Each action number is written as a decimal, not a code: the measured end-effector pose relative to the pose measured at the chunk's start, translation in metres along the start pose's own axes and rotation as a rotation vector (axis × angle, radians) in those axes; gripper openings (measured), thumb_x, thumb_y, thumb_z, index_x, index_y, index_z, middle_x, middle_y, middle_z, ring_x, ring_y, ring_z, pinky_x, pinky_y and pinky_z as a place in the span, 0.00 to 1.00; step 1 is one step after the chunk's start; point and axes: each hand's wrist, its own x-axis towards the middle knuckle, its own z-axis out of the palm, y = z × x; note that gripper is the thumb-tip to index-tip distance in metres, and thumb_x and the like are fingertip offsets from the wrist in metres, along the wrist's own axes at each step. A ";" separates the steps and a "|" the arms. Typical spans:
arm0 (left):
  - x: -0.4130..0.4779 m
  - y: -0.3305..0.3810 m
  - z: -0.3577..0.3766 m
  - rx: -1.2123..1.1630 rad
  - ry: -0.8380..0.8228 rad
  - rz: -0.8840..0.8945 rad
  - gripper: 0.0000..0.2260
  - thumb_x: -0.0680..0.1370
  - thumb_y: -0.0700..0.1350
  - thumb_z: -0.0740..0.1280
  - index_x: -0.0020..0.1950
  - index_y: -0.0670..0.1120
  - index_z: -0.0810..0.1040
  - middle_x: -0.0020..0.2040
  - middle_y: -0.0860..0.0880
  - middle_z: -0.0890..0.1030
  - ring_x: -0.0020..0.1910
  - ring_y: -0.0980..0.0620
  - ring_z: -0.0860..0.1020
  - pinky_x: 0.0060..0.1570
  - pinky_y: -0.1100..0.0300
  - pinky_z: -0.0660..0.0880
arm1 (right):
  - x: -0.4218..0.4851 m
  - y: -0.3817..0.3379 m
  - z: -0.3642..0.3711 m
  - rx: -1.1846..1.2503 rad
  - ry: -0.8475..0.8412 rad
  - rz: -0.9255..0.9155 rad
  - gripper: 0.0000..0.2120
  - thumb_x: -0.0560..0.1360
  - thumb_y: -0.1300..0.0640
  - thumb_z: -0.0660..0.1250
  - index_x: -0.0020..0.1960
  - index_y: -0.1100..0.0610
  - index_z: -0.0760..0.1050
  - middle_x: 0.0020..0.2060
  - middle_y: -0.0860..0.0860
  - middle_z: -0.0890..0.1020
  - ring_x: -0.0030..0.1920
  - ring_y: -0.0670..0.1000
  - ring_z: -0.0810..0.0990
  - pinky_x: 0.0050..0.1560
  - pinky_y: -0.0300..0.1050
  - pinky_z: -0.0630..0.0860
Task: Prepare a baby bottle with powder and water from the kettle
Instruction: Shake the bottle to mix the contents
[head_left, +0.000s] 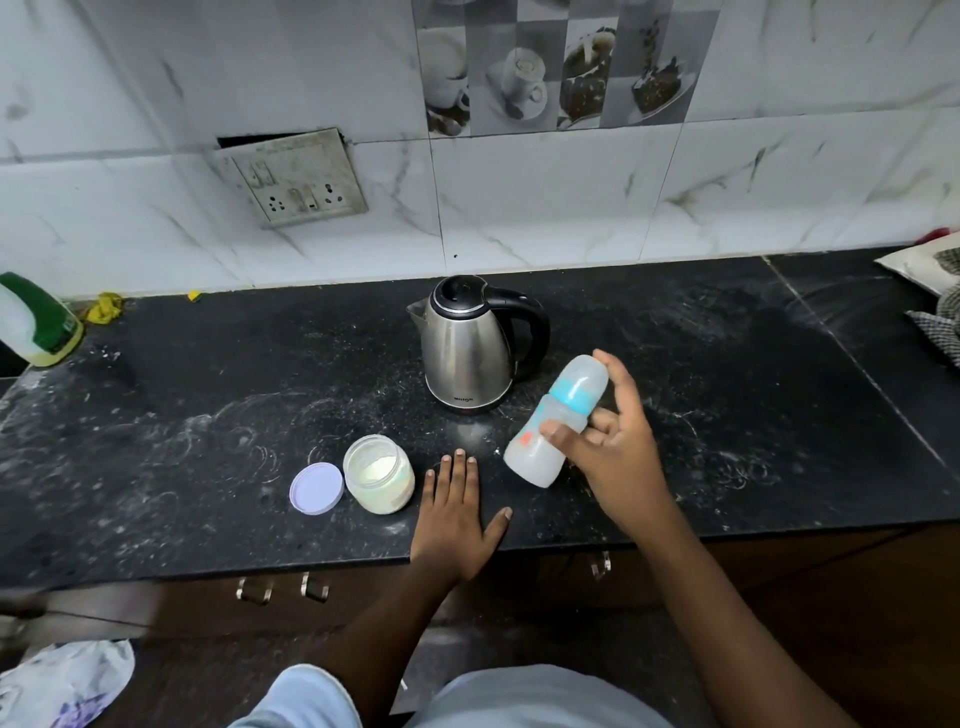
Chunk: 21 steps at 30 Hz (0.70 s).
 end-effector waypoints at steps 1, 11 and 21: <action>0.000 -0.001 -0.001 -0.006 0.007 -0.001 0.46 0.79 0.73 0.35 0.86 0.41 0.46 0.86 0.41 0.46 0.86 0.42 0.43 0.81 0.44 0.38 | 0.001 -0.001 -0.001 -0.012 0.008 -0.009 0.41 0.73 0.69 0.77 0.76 0.41 0.64 0.62 0.51 0.83 0.59 0.51 0.85 0.59 0.47 0.83; 0.001 0.001 -0.002 0.005 -0.012 -0.013 0.44 0.80 0.73 0.39 0.86 0.43 0.43 0.86 0.43 0.42 0.85 0.44 0.39 0.83 0.43 0.39 | 0.004 0.001 -0.004 0.210 0.032 0.064 0.39 0.75 0.70 0.74 0.77 0.42 0.65 0.57 0.57 0.86 0.58 0.57 0.86 0.56 0.55 0.83; 0.001 0.001 -0.002 -0.003 -0.012 -0.016 0.43 0.81 0.71 0.44 0.86 0.42 0.44 0.86 0.42 0.44 0.85 0.44 0.40 0.82 0.44 0.38 | 0.008 -0.001 -0.005 0.278 0.027 0.098 0.41 0.72 0.68 0.75 0.77 0.42 0.65 0.56 0.58 0.86 0.58 0.58 0.85 0.59 0.59 0.82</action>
